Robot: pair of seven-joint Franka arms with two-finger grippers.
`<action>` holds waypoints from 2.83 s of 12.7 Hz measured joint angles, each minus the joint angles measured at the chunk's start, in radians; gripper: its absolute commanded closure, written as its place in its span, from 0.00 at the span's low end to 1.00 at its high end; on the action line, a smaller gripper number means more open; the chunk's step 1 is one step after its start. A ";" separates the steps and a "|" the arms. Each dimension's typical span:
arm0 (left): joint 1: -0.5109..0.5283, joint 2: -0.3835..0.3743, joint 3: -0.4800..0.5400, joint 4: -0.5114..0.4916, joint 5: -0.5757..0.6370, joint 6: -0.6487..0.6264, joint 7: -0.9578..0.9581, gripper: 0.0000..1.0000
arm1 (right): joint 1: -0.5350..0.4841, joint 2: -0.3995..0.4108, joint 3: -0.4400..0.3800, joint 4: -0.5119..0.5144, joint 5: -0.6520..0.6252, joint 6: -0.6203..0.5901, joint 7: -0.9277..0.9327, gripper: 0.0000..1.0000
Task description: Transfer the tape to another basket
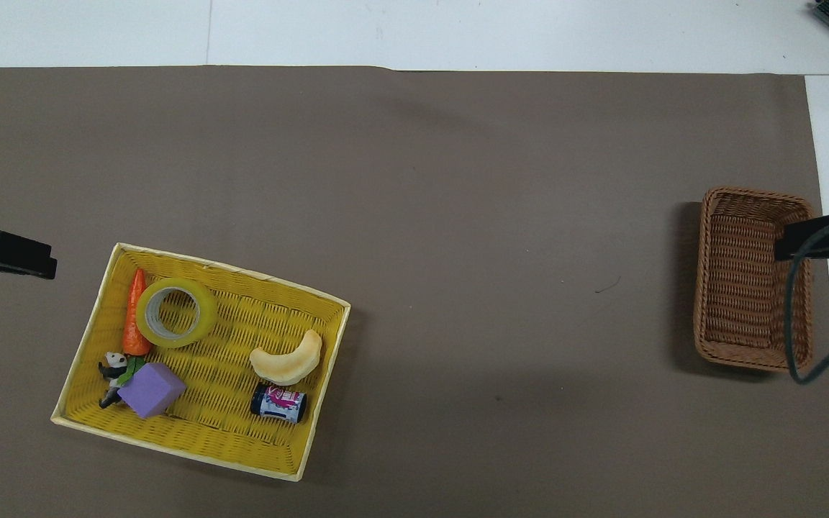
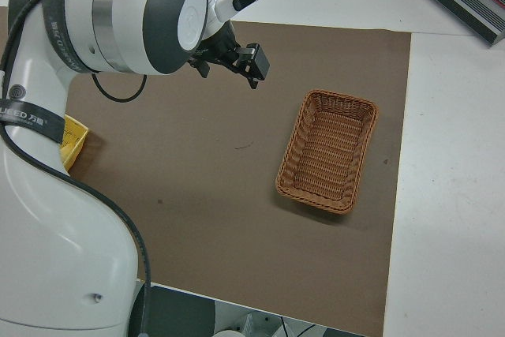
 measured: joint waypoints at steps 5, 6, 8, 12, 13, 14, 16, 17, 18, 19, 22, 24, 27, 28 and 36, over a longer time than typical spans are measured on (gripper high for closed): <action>0.000 -0.001 0.001 -0.002 0.000 0.000 0.000 0.00 | 0.000 0.000 0.000 0.000 0.000 0.000 0.000 0.00; 0.000 -0.001 0.001 -0.002 0.000 0.000 0.000 0.00 | 0.000 0.000 0.000 0.000 0.000 0.000 0.000 0.00; 0.001 -0.002 0.002 -0.002 0.000 0.000 0.000 0.00 | 0.000 0.000 0.000 0.000 0.000 0.000 0.000 0.00; 0.012 -0.003 0.005 -0.007 0.000 0.000 0.000 0.00 | 0.000 0.000 0.000 0.000 0.000 0.000 0.000 0.00; 0.012 -0.003 0.005 -0.010 0.000 0.000 0.000 0.00 | 0.000 0.000 0.000 0.000 0.000 0.000 0.000 0.00; 0.012 -0.004 0.004 -0.014 0.000 0.000 0.000 0.00 | 0.000 0.000 0.000 0.000 0.000 0.000 0.000 0.00; 0.013 -0.005 0.004 -0.021 0.000 0.000 0.000 0.00 | 0.000 0.000 0.000 0.000 0.000 0.000 0.000 0.00; 0.012 -0.006 0.004 -0.023 0.000 0.000 0.000 0.00 | 0.000 0.000 0.000 0.000 0.000 0.000 0.000 0.00; 0.012 -0.007 0.004 -0.025 0.000 0.000 0.000 0.00 | 0.000 0.000 0.000 0.000 0.000 0.000 0.000 0.00; 0.013 -0.008 0.004 -0.027 0.000 0.000 0.000 0.00 | 0.000 0.000 0.000 0.000 0.000 0.000 0.000 0.00; 0.013 -0.010 0.004 -0.045 0.000 0.002 0.000 0.00 | 0.000 0.000 0.000 0.000 0.000 0.000 0.000 0.00; 0.013 -0.010 0.004 -0.057 0.000 0.012 0.000 0.00 | 0.000 0.000 0.000 0.000 0.000 0.000 0.000 0.00; 0.013 -0.011 0.004 -0.067 0.000 0.023 0.000 0.00 | 0.000 0.000 0.000 0.000 0.000 0.000 0.000 0.00; 0.013 -0.011 0.004 -0.067 0.000 0.023 0.000 0.00 | 0.000 0.000 0.000 0.000 0.000 0.000 0.000 0.00; 0.014 -0.012 0.004 -0.149 0.000 0.115 0.000 0.00 | 0.000 0.000 0.000 0.000 0.000 0.000 0.000 0.00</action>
